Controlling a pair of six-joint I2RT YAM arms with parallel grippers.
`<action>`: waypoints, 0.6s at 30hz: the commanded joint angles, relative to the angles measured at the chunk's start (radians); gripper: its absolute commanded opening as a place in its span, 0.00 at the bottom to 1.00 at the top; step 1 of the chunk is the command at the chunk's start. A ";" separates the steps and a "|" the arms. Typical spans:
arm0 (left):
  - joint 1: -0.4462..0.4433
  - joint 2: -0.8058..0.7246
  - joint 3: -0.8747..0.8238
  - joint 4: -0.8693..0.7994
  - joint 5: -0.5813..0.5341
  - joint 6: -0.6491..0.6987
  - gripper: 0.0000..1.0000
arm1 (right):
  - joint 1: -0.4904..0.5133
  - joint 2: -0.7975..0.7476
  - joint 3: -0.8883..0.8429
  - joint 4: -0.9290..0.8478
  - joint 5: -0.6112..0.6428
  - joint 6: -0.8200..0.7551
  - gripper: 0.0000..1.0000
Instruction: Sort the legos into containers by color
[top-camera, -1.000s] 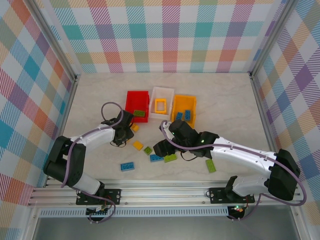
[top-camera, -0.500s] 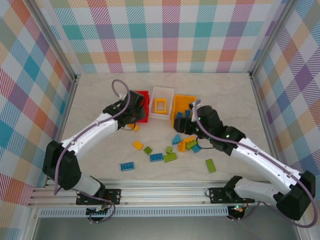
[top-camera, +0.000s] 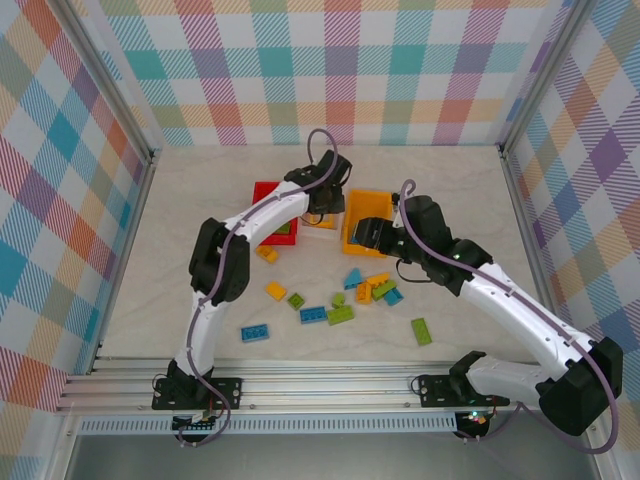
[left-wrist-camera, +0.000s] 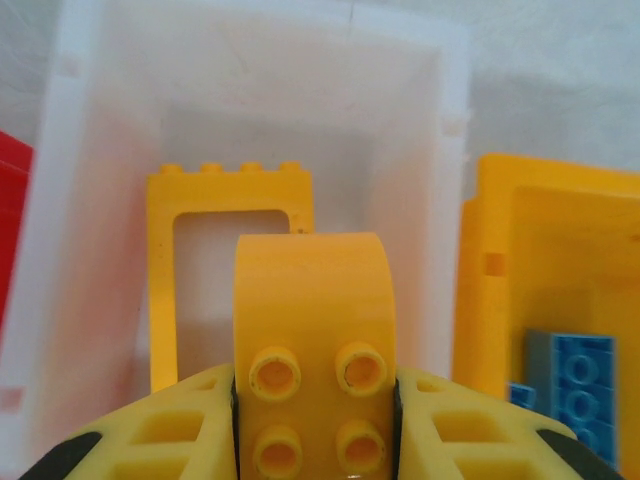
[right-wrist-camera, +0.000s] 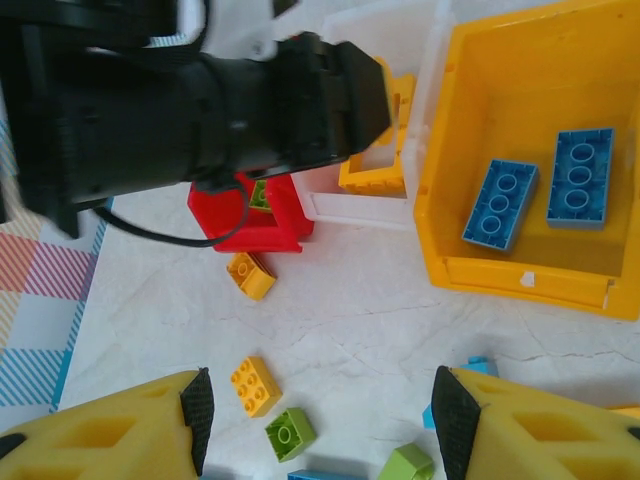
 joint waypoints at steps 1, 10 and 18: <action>0.027 0.019 0.053 -0.067 0.012 0.030 0.33 | -0.007 0.005 0.019 0.007 -0.035 0.005 0.62; 0.034 -0.019 0.045 -0.086 0.043 0.017 0.57 | -0.007 -0.007 -0.010 -0.035 -0.043 0.000 0.64; -0.003 -0.236 -0.092 -0.032 0.027 -0.006 0.57 | -0.007 -0.080 -0.007 -0.254 0.077 0.046 0.60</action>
